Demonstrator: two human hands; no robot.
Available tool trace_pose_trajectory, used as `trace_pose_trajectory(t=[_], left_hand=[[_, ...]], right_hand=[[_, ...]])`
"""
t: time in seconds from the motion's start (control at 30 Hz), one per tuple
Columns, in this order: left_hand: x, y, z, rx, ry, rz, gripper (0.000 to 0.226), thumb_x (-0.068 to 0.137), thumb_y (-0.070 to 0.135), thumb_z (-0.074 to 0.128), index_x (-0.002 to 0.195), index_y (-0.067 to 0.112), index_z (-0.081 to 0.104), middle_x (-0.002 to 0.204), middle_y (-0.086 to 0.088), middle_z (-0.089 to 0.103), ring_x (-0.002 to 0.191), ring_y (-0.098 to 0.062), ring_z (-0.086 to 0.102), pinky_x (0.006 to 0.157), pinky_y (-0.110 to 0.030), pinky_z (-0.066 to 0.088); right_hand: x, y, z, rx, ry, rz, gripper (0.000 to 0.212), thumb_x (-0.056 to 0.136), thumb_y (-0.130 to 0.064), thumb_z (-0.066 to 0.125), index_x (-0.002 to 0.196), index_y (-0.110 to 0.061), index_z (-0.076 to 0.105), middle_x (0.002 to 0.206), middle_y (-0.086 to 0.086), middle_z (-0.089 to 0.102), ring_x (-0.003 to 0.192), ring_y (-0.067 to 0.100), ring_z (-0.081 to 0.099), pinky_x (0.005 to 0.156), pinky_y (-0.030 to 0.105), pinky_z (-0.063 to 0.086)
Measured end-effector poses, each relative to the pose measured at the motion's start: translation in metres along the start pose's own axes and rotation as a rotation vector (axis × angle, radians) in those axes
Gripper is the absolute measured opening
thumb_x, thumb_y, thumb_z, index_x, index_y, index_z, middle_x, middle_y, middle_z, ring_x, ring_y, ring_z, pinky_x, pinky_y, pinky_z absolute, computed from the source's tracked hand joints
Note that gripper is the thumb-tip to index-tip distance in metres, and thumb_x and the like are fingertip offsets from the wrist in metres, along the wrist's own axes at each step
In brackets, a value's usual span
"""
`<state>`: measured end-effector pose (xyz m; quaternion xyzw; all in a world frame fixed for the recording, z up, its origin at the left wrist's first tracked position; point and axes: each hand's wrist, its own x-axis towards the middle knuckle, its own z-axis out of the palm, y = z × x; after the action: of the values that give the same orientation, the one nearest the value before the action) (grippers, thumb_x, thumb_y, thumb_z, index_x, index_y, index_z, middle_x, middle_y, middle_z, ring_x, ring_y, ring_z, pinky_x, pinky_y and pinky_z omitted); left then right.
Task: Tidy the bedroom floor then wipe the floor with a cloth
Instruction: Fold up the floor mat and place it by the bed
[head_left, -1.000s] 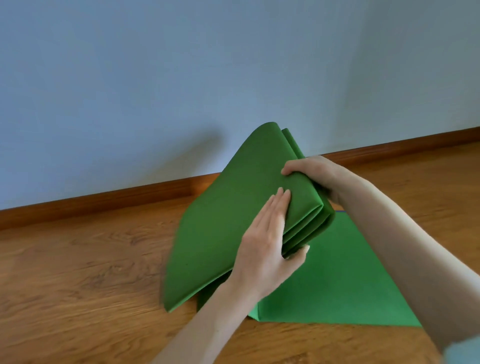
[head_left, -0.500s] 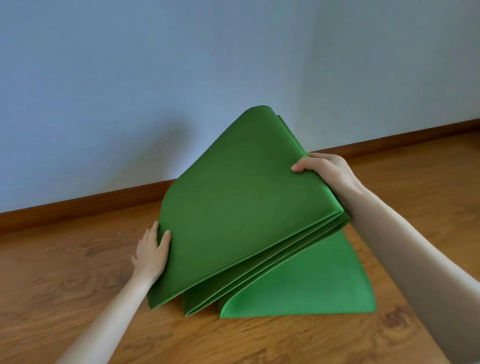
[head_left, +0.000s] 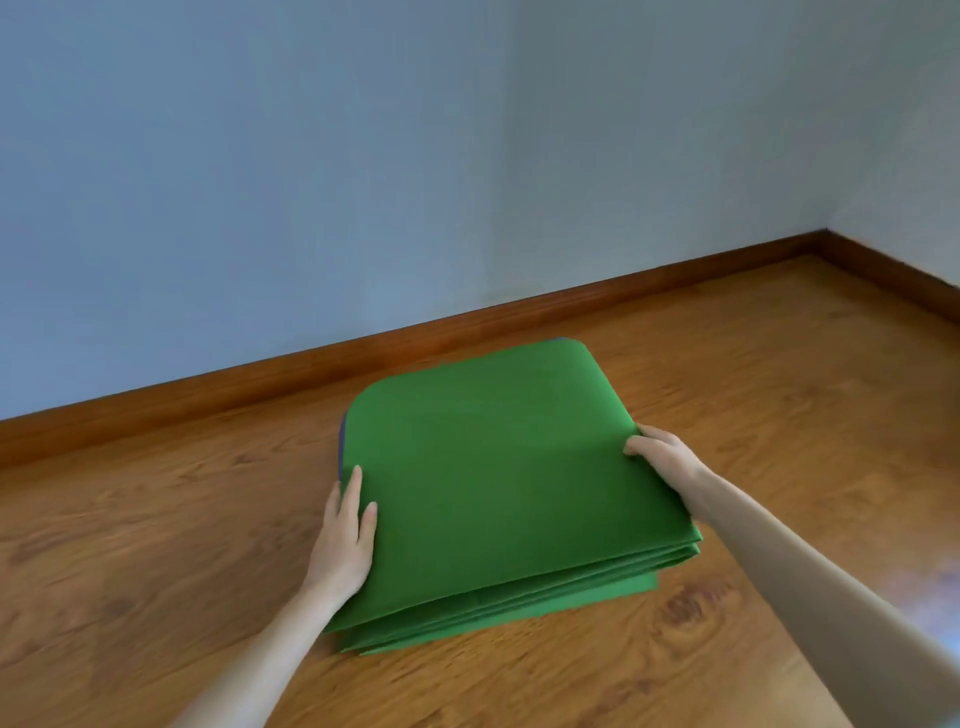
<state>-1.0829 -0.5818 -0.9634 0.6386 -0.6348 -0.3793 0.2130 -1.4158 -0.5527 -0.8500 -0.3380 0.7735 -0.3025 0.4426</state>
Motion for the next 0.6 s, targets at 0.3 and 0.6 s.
trace_pose_trajectory(t=[0.3, 0.6], left_hand=[[-0.003, -0.005, 0.03, 0.104, 0.262, 0.158, 0.046, 0.096, 0.01, 0.044, 0.142, 0.013, 0.039, 0.153, -0.013, 0.024, 0.121, -0.04, 0.05, 0.089, -0.048, 0.049], [0.021, 0.006, 0.032, 0.529, 0.275, 0.219, 0.051, 0.095, 0.023, 0.048, 0.144, 0.014, 0.036, 0.155, -0.02, 0.011, 0.143, -0.038, 0.012, 0.112, -0.05, 0.017]], right_hand=[[0.027, 0.057, 0.006, -0.229, -0.012, -0.015, 0.073, 0.089, -0.018, 0.058, 0.15, -0.023, 0.019, 0.142, 0.011, 0.042, 0.115, 0.026, 0.05, 0.091, 0.033, 0.044], [0.045, 0.051, 0.047, -0.897, 0.095, -0.56, 0.061, 0.096, -0.029, 0.041, 0.151, -0.026, 0.014, 0.159, 0.008, 0.004, 0.146, 0.023, 0.001, 0.117, 0.035, 0.003]])
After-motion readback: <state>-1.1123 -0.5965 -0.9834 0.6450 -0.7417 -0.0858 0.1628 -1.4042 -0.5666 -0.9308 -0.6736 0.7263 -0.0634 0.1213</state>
